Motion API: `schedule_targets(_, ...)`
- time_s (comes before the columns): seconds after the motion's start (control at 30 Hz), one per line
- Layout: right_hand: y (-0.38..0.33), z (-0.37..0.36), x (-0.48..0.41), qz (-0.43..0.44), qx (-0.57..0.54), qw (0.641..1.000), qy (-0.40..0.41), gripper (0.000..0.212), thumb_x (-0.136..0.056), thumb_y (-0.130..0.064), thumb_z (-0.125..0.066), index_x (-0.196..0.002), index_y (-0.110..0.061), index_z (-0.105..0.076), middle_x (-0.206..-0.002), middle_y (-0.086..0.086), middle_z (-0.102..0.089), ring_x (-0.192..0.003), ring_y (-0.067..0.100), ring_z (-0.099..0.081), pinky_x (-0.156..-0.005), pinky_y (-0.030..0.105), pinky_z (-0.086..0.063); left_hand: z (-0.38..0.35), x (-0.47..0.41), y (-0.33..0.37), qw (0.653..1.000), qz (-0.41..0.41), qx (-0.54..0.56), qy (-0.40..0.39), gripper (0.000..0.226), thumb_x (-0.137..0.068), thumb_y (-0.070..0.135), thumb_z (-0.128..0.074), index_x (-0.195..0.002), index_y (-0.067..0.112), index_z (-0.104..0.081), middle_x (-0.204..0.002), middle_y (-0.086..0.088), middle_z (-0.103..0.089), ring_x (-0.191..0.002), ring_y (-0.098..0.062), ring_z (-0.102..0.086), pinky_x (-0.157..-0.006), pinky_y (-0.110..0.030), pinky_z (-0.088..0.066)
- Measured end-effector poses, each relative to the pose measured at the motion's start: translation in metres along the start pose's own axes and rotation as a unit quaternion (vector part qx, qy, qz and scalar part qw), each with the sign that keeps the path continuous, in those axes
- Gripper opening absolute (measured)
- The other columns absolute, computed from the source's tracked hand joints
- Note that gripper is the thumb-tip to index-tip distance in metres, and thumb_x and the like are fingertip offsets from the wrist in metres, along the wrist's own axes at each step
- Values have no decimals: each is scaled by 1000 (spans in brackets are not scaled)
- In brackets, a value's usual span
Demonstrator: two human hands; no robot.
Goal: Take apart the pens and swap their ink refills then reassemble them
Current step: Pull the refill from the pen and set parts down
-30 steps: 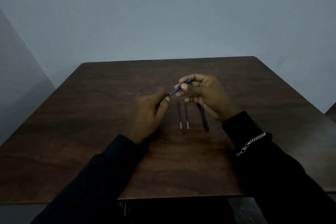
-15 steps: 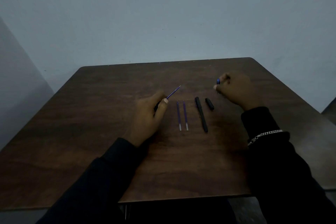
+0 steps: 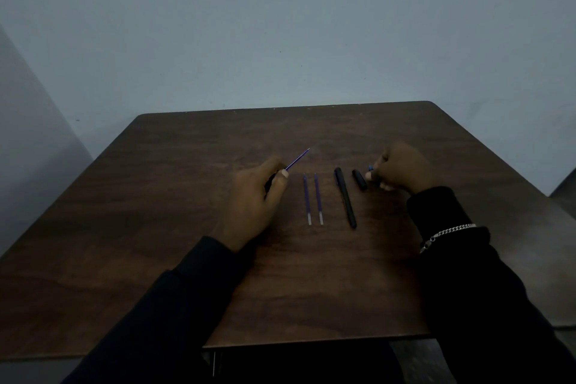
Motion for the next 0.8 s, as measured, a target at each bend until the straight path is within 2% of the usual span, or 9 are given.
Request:
schedule_targets(0.07, 0, -2, -1, 1, 8, 1000, 2, 24, -88, -13, -81, -92, 9, -71, -91, 25, -75, -84, 35, -75, -83, 52, -63, 0, 0, 0, 1000, -1, -5, -2, 23, -106, 20, -53, -85, 17, -62, -58, 3, -49, -54, -11, -49, -52, -14, -29)
schedule_targets(0.2, 0, -4, -2, -11, 16, 1000, -7, 24, -88, -14, -80, -97, 6, -72, -96, 25, -75, -88, 36, -75, -86, 52, -62, -1, 0, 1, 1000, 0, -3, -5, 23, -107, 19, -53, -85, 16, -62, -59, 4, -49, -55, -12, -49, -53, -12, -29)
schedule_targets(0.3, 0, -4, -2, -9, 18, 1000, -7, 23, -87, -13, -82, -95, 7, -73, -94, 26, -75, -87, 37, -75, -85, 52, -63, -1, 0, 1, 1000, -2, -1, -7, 23, -107, 19, -53, -85, 17, -61, -59, 3, -49, -56, -13, -50, -53, -12, -30)
schedule_targets(0.43, -1, -6, -4, -14, 19, 1000, -12, 22, -89, -16, -80, -94, 4, -73, -90, 22, -76, -84, 33, -76, -84, 50, -63, 0, 0, 1, 1000, 0, -3, -9, 23, -107, 20, -53, -85, 20, -60, -58, 6, -47, -53, -6, -46, -53, -12, -30)
schedule_targets(0.57, 1, -6, -8, -4, 3, 1000, 0, 23, -96, -10, -67, -89, 11, -71, -82, 27, -74, -77, 37, -76, -81, 55, -63, 1, 0, 4, 1000, 1, -5, -4, 23, -106, 14, -56, -84, 19, -60, -57, 10, -42, -53, -5, -47, -52, -11, -30)
schedule_targets(0.67, 2, -8, -9, 5, -2, 1000, 7, 27, -96, -4, -52, -85, 13, -70, -78, 28, -74, -73, 40, -76, -76, 57, -64, 1, 0, 5, 1000, 5, -5, -7, 23, -106, 11, -56, -84, 15, -61, -57, 6, -45, -54, -8, -47, -52, -13, -28)
schedule_targets(0.8, 0, -7, -5, 4, -3, 1000, 5, 28, -95, -2, -52, -79, 9, -71, -78, 25, -75, -71, 37, -76, -74, 53, -65, 2, 0, 6, 1000, 10, -3, -12, 23, -106, 11, -56, -84, 15, -61, -57, 6, -46, -54, -9, -47, -52, -13, -29)
Point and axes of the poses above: each hand's wrist, its own x-axis away from the middle knuckle, its own z-axis out of the back of the hand, y = z × x, the point moved 4 cm from there along -x, towards the middle knuckle
